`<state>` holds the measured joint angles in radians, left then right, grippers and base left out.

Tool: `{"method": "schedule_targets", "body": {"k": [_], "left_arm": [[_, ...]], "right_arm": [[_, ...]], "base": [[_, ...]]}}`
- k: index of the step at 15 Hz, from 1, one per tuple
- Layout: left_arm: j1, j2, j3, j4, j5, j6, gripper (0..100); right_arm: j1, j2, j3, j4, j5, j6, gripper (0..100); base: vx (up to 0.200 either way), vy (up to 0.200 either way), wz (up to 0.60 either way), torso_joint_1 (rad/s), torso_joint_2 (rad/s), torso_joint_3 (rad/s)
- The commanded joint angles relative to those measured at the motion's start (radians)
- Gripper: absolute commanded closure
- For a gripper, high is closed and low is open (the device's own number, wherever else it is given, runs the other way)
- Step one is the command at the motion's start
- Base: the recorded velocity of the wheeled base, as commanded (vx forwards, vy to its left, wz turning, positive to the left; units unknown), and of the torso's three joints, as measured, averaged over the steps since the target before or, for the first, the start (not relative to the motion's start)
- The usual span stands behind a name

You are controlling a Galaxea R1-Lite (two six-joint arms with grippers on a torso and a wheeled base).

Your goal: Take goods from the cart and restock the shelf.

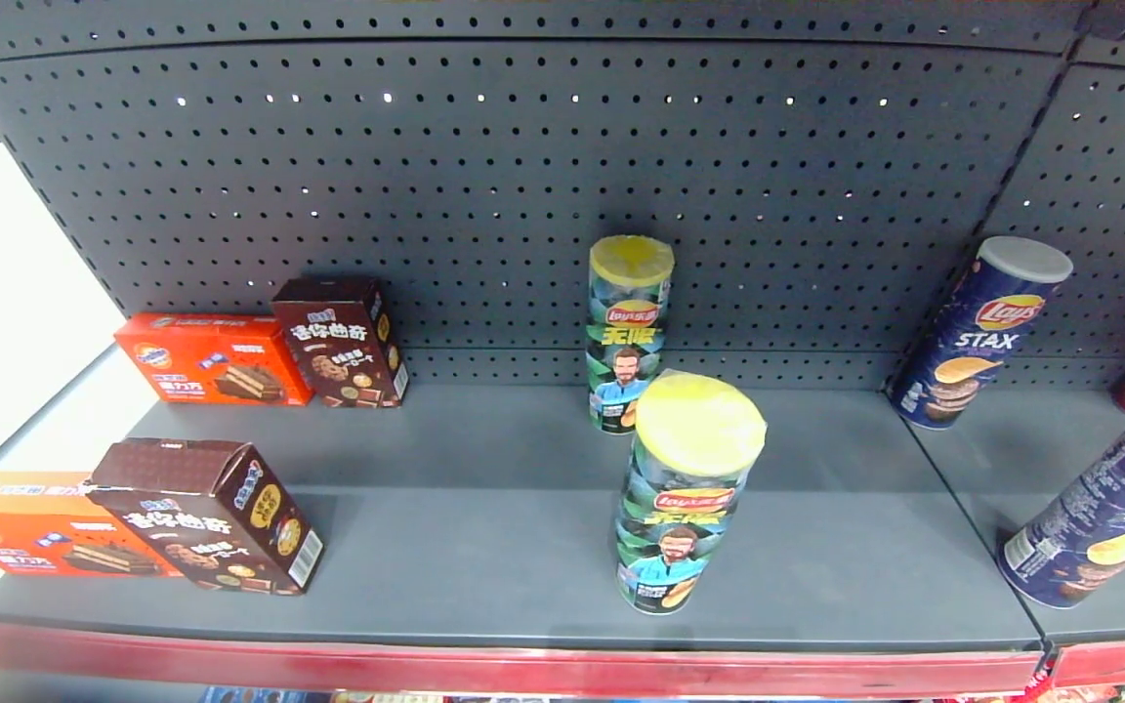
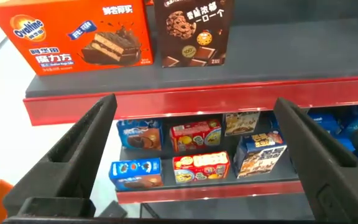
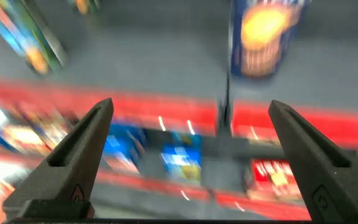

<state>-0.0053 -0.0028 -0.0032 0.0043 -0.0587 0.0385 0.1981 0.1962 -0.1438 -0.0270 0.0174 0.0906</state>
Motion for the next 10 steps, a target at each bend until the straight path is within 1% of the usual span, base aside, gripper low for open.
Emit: {"method": "schedule_targets", "body": {"k": [1,2,3,4,5,7,8,10], "left_arm": [[-0.001,0.003,0.0,0.0,0.0,0.0,0],[-0.001,0.003,0.0,0.0,0.0,0.0,0],[-0.001,0.003,0.0,0.0,0.0,0.0,0],[-0.001,0.003,0.0,0.0,0.0,0.0,0],[-0.001,0.003,0.0,0.0,-0.001,0.0,0],[-0.001,0.003,0.0,0.0,0.0,0.0,0],[-0.001,0.003,0.0,0.0,0.0,0.0,0],[-0.001,0.003,0.0,0.0,0.0,0.0,0]], "right_arm": [[0.1,0.278,-0.241,0.004,0.127,-0.058,0],[0.132,0.359,-0.252,-0.001,0.15,-0.127,0],[0.178,0.424,-0.278,0.001,0.159,-0.154,0],[0.211,0.476,-0.296,-0.001,0.153,-0.161,0],[0.279,0.569,-0.33,-0.004,0.15,-0.161,0],[0.353,0.666,-0.361,-0.01,0.147,-0.158,0],[0.392,0.74,-0.364,-0.05,0.119,-0.16,0],[0.4,0.815,-0.352,-0.119,0.101,-0.163,0]], "base": [[0.0,0.0,0.0,0.0,0.0,0.0],[0.0,0.0,0.0,0.0,0.0,0.0],[0.0,0.0,0.0,0.0,0.0,0.0],[0.0,0.0,0.0,0.0,0.0,0.0],[0.0,0.0,0.0,0.0,0.0,0.0],[0.0,0.0,0.0,0.0,0.0,0.0],[0.0,0.0,0.0,0.0,0.0,0.0],[0.0,0.0,0.0,0.0,0.0,0.0]]}}
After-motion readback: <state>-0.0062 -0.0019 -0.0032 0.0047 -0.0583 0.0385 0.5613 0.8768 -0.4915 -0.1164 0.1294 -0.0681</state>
